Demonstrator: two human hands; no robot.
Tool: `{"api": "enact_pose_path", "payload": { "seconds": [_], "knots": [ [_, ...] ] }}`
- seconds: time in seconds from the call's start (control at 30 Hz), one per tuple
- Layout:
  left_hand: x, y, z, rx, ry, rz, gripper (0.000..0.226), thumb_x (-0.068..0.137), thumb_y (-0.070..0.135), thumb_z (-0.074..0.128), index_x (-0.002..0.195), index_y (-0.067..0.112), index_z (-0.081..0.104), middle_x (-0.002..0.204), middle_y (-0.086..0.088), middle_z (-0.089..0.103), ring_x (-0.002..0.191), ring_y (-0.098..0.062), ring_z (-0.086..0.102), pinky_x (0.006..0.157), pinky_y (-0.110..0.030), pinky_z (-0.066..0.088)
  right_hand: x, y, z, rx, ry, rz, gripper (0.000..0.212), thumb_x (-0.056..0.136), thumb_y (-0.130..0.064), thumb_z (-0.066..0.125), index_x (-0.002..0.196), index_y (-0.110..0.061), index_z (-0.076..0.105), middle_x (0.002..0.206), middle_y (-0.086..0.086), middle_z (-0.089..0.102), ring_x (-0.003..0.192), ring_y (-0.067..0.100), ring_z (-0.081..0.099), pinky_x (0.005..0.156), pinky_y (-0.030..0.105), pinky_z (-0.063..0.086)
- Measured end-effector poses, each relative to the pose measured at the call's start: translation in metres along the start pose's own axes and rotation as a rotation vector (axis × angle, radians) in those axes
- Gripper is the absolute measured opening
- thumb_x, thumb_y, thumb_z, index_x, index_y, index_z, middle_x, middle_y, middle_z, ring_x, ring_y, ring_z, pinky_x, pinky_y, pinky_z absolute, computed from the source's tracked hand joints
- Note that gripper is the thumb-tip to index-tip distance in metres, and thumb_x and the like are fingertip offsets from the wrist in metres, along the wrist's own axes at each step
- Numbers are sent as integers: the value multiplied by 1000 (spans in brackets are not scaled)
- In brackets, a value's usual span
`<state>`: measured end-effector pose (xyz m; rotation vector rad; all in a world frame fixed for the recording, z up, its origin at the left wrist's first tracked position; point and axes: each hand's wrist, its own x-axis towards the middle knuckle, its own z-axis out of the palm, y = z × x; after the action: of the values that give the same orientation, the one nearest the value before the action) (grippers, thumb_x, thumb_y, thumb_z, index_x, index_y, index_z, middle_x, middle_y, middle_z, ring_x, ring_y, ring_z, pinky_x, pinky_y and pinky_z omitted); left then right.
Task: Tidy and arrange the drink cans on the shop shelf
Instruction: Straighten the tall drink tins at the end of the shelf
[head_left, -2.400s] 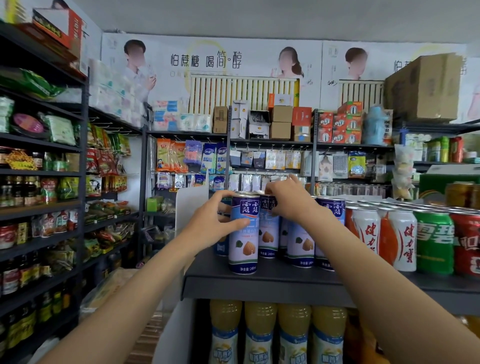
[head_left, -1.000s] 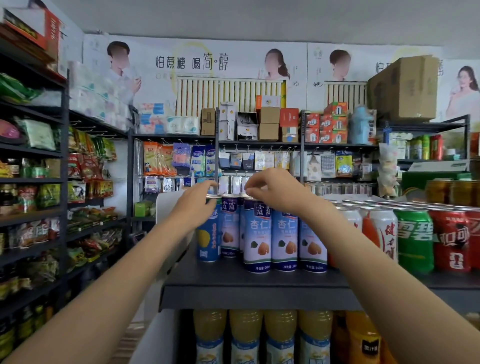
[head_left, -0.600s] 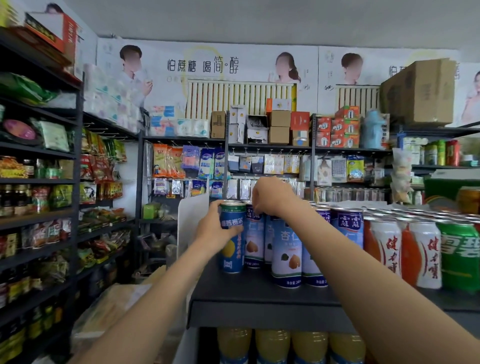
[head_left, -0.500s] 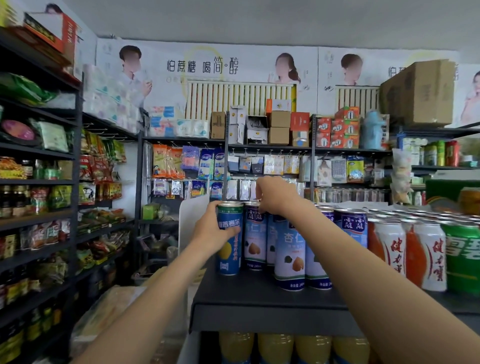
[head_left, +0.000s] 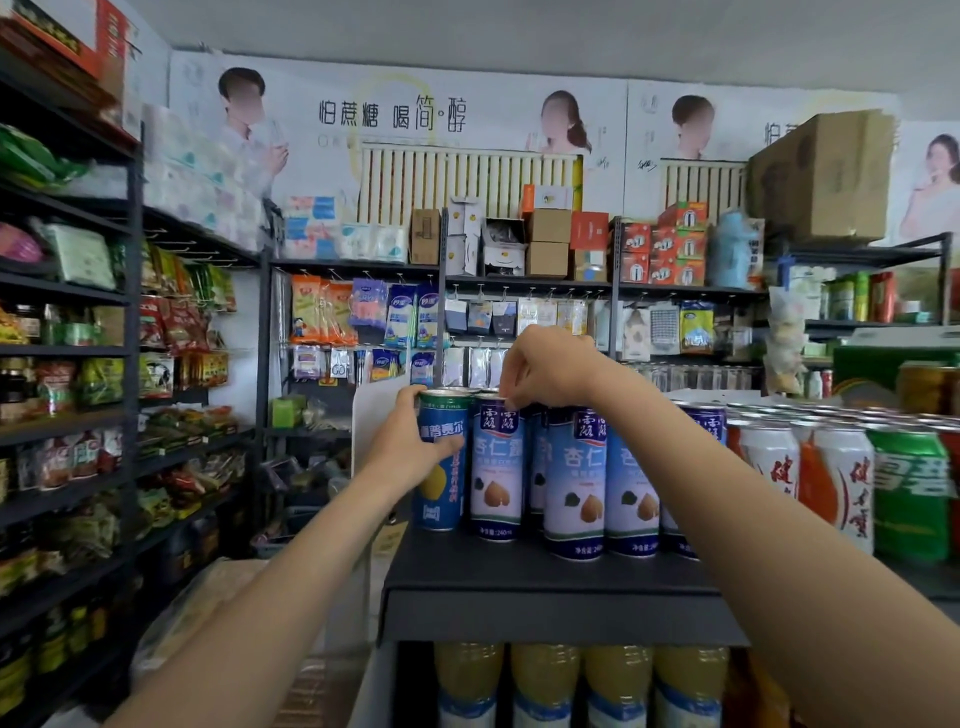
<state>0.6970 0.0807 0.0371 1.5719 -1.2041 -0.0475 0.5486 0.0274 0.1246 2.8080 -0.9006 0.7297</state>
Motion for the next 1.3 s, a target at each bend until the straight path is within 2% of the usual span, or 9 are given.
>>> {"api": "enact_pose_path", "payload": {
  "seconds": [0.13, 0.27, 0.33, 0.5, 0.63, 0.8, 0.9, 1.03, 1.3],
  "knots": [
    [-2, 3, 5, -2, 5, -11, 76, 82, 19, 68, 141, 16, 21, 135, -10, 46, 114, -22, 48, 94, -38, 42, -11, -1, -11, -15, -30, -37, 4, 77, -13, 72, 76, -15, 69, 80, -5, 66, 90, 18, 59, 103, 57, 33],
    [-19, 12, 6, 122, 316, 206, 57, 86, 25, 62, 135, 17, 34, 131, -3, 43, 122, -21, 42, 102, -36, 38, -19, 3, -14, 12, -28, -53, 4, 76, -11, 73, 77, -14, 70, 73, -9, 62, 89, 18, 60, 101, 52, 38],
    [-30, 20, 10, 44, 233, 275, 49, 86, 25, 61, 129, 18, 38, 121, 2, 47, 112, -16, 49, 94, -32, 43, -25, 7, -14, 88, 2, -64, 6, 79, -9, 70, 83, -13, 70, 81, -5, 67, 85, 13, 59, 95, 39, 46],
    [-38, 31, 17, -1, -49, 222, 75, 80, 31, 68, 140, 29, 22, 131, 1, 43, 110, -14, 49, 90, -31, 42, -53, 34, -29, 113, 234, -12, 12, 88, -8, 59, 96, -10, 67, 95, -1, 63, 86, 9, 53, 81, 21, 42],
    [-43, 35, 24, 33, -141, 169, 90, 73, 39, 73, 140, 40, 13, 140, -3, 39, 122, -23, 46, 99, -46, 42, -81, 79, -35, 9, 237, 136, 18, 88, -10, 59, 105, -9, 65, 113, 5, 63, 98, 17, 55, 83, 22, 37],
    [-50, 50, 42, 193, -104, 124, 104, 74, 41, 72, 145, 34, -4, 149, -9, 24, 124, -27, 42, 92, -35, 40, -111, 114, -19, 42, 208, 269, 47, 83, -20, 68, 125, -15, 50, 129, 7, 55, 112, 22, 53, 90, 29, 41],
    [-53, 57, 55, 364, -100, 56, 112, 74, 48, 70, 143, 35, -17, 151, -19, 13, 127, -37, 39, 92, -41, 42, -119, 117, -5, 65, 194, 238, 60, 82, -25, 69, 135, -21, 40, 132, 5, 53, 101, 21, 56, 97, 37, 42],
    [-54, 62, 61, 428, -79, -5, 112, 72, 48, 71, 143, 37, -15, 150, -22, 14, 127, -39, 38, 95, -46, 40, -123, 123, 5, 47, 236, 211, 50, 85, -32, 63, 131, -24, 45, 130, 0, 53, 106, 18, 54, 108, 49, 31],
    [-53, 69, 65, 333, -90, 13, 109, 68, 41, 77, 143, 40, -2, 151, -11, 19, 135, -30, 30, 100, -46, 36, -116, 137, 4, -16, 233, 161, 44, 86, -32, 61, 126, -25, 45, 122, -5, 58, 117, 14, 52, 117, 46, 2]
  ]
}}
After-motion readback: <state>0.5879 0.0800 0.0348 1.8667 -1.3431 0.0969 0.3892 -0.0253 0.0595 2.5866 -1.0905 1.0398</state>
